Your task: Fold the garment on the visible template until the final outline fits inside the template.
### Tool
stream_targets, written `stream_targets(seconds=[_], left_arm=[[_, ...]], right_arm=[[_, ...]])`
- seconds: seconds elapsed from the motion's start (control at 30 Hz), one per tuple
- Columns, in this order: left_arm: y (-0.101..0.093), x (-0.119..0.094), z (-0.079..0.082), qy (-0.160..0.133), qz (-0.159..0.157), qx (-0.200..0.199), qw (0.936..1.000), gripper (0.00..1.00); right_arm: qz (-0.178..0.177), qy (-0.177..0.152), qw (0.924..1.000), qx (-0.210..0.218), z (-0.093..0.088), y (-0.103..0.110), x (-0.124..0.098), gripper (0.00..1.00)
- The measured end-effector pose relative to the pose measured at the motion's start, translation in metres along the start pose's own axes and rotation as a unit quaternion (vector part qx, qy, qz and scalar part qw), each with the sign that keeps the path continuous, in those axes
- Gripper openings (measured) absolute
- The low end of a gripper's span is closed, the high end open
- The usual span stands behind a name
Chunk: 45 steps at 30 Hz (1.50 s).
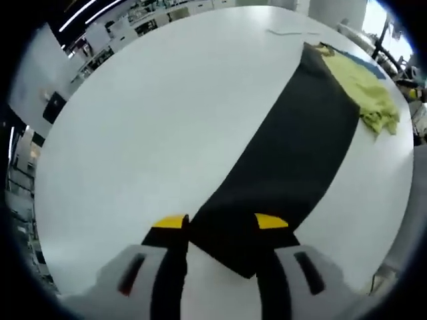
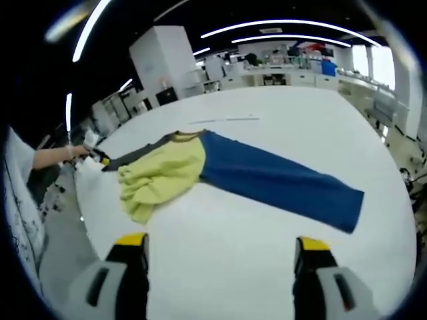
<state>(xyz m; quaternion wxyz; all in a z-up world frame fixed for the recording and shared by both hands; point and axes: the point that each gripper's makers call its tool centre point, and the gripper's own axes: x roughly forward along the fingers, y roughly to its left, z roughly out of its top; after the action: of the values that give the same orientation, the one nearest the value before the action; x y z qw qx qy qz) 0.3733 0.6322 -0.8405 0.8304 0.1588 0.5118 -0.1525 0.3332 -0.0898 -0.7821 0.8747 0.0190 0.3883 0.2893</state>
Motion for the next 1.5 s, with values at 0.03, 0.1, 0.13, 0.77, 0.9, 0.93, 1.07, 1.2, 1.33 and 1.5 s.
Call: stream_targets(seconds=[0.03,0.1,0.13,0.77,0.9,0.93,1.07,1.2,1.33,1.5], left_arm=[[-0.002,-0.001,0.000,-0.004,-0.001,-0.001,1.0000,0.44],[-0.005,0.002,0.002,-0.008,-0.006,0.003,0.9999,0.50],[-0.010,-0.001,0.000,-0.011,-0.008,0.007,0.9999,0.53],[-0.064,-0.037,0.041,-0.148,-0.065,-0.019,0.9867,0.99],[-0.088,-0.050,0.047,-0.167,-0.075,-0.016,0.9829,0.99],[-0.091,-0.052,0.051,-0.174,-0.076,-0.013,0.9816,0.99],[-0.114,-0.061,0.060,-0.187,-0.087,-0.006,0.9784,0.98],[-0.135,-0.075,0.063,-0.192,-0.094,0.011,0.9767,0.97],[-0.140,-0.079,0.069,-0.209,-0.098,0.013,0.9730,0.94],[-0.162,-0.083,0.067,-0.215,-0.115,0.026,0.9694,0.91]], right_arm=[[0.001,0.000,1.0000,0.000,0.000,0.002,0.000,0.91],[0.005,-0.002,1.0000,0.001,-0.001,0.000,0.002,0.91],[0.005,-0.002,1.0000,-0.001,-0.001,0.001,0.002,0.91],[0.024,-0.027,0.9992,-0.015,0.011,0.025,0.008,0.91],[0.025,-0.035,0.9988,-0.023,0.016,0.030,0.006,0.91],[0.025,-0.036,0.9987,-0.025,0.017,0.030,0.007,0.91],[0.033,-0.042,0.9981,-0.031,0.019,0.037,0.009,0.91],[0.039,-0.042,0.9975,-0.042,0.020,0.047,0.009,0.90],[0.041,-0.044,0.9970,-0.049,0.020,0.052,0.010,0.90],[0.046,-0.046,0.9965,-0.053,0.020,0.059,0.008,0.90]])
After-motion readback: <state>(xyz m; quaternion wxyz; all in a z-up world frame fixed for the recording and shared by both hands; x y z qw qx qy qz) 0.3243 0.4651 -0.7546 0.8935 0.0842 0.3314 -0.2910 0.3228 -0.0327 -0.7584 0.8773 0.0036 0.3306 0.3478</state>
